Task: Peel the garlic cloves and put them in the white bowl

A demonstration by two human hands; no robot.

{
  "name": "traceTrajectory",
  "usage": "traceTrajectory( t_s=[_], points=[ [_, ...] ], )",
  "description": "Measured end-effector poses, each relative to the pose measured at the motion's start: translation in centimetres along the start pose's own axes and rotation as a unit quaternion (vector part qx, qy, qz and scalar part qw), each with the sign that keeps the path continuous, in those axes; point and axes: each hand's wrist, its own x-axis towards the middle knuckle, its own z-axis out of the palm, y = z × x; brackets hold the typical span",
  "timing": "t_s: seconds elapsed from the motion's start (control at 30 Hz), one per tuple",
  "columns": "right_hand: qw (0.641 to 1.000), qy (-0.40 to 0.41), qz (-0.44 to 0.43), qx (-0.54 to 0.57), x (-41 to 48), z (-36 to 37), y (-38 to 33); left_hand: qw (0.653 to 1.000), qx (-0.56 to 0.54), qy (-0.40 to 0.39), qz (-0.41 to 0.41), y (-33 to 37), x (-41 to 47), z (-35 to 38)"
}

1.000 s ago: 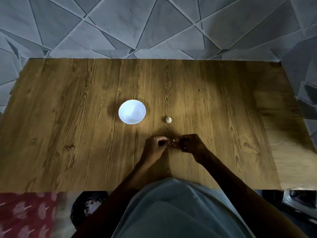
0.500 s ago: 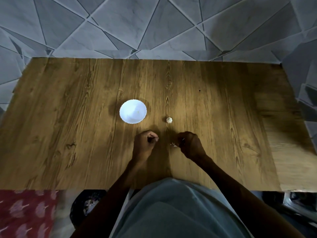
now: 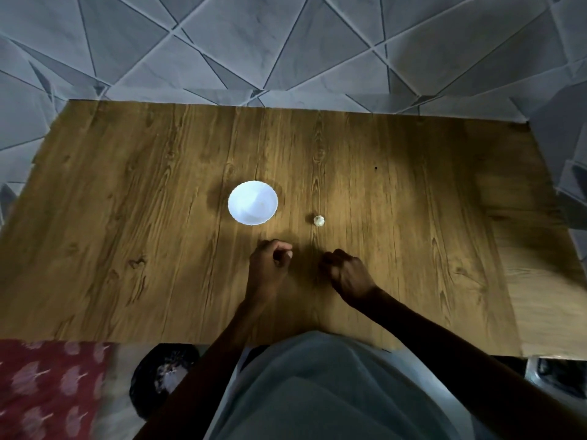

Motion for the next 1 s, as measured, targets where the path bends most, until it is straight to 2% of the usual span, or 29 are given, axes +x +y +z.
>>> traceTrajectory(
  t_s=[0.1,0.17,0.23,0.27,0.3,0.37,0.43,0.5,0.57,0.63,0.77,0.83,0.9,1.0],
  points=[
    [1.000,0.013,-0.002,-0.026,0.1,0.2,0.0,0.999,-0.041,-0.015,-0.002,0.4,-0.7,-0.2],
    [1.000,0.012,0.019,-0.015,0.3,0.4,-0.4,0.994,-0.096,-0.039,-0.036,0.4,-1.1,0.0],
    [0.992,0.025,0.098,0.079,0.8,0.0,-1.1,0.969,-0.206,-0.062,-0.123,0.8,-1.4,0.6],
    [0.977,0.045,0.149,0.148,1.2,-0.5,-1.6,0.942,-0.272,-0.061,-0.185,1.2,-1.3,0.9],
    [0.955,0.054,0.194,0.217,1.7,-1.4,-2.4,0.904,-0.345,-0.057,-0.248,1.7,-1.2,1.1],
    [0.922,0.060,0.224,0.311,2.6,-3.0,-4.6,0.785,-0.503,-0.078,-0.353,2.9,-0.9,1.2],
    [0.934,0.041,0.209,0.287,3.3,-3.8,-7.2,0.654,-0.635,-0.131,-0.389,3.6,-0.7,0.7],
    [0.967,0.025,0.193,0.165,3.7,-3.5,-9.4,0.580,-0.702,-0.143,-0.389,3.6,-0.9,0.4],
    [0.980,0.037,0.186,0.059,3.7,-3.1,-10.4,0.544,-0.733,-0.114,-0.392,3.6,-1.0,0.3],
    [0.977,0.066,0.184,0.087,3.7,-3.5,-10.7,0.538,-0.737,-0.095,-0.398,3.3,-0.9,0.0],
    [0.936,0.090,0.216,0.263,3.4,-4.1,-10.2,0.569,-0.707,-0.103,-0.407,3.1,-1.1,-1.0],
    [0.923,0.107,0.203,0.310,3.2,-4.4,-10.2,0.582,-0.691,-0.099,-0.416,3.4,-1.3,-1.3],
    [0.907,0.117,0.224,0.337,2.7,-4.9,-10.1,0.585,-0.691,-0.068,-0.419,3.7,-1.5,-1.6],
    [0.907,0.144,0.260,0.300,1.1,-4.5,-8.0,0.562,-0.709,0.011,-0.426,3.4,-1.9,-1.9]
  ],
)
